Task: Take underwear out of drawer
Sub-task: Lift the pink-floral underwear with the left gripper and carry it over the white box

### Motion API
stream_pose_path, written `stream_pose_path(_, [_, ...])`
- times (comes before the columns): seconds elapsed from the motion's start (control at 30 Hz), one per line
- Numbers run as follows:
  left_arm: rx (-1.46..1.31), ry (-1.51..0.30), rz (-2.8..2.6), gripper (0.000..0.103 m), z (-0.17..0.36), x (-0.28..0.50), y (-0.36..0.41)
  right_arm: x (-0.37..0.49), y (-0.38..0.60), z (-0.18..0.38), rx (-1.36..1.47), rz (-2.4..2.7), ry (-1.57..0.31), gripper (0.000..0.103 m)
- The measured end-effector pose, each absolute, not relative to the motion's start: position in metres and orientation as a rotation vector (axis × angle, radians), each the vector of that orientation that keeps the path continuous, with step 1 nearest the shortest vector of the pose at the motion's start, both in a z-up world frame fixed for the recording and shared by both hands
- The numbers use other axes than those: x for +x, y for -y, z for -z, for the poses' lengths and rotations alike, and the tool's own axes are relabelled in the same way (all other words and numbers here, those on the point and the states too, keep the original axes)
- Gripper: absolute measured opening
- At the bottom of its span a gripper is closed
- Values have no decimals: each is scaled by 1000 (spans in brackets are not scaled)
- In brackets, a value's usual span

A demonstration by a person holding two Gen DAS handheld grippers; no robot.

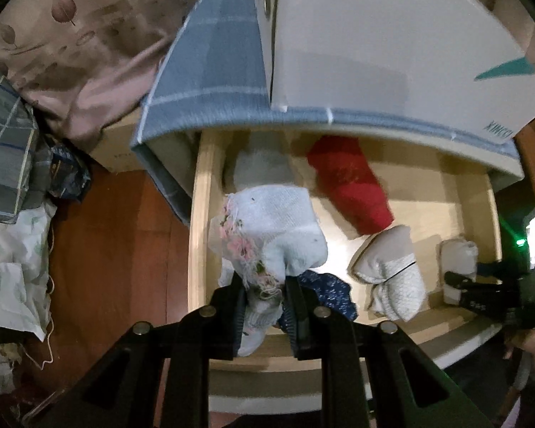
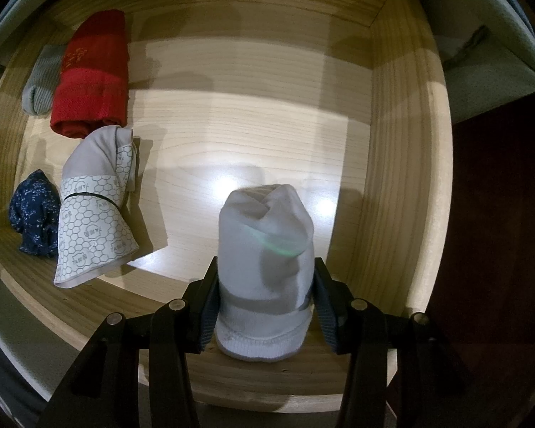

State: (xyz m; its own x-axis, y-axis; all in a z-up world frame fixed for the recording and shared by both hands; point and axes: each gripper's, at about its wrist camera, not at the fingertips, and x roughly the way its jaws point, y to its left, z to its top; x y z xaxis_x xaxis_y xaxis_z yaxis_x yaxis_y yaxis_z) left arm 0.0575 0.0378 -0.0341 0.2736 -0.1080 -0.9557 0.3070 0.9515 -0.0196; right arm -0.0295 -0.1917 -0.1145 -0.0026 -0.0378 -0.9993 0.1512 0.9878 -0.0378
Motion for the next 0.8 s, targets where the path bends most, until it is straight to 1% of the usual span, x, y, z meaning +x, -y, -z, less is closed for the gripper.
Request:
stream_pose_path(0.37, [156, -1135, 359, 19, -35, 50, -32, -30, 193, 117, 87, 145, -1564, 44])
stream_pose_path(0.8, [84, -851, 425, 19, -152, 64, -19, -30, 193, 117, 92, 147, -1561, 44])
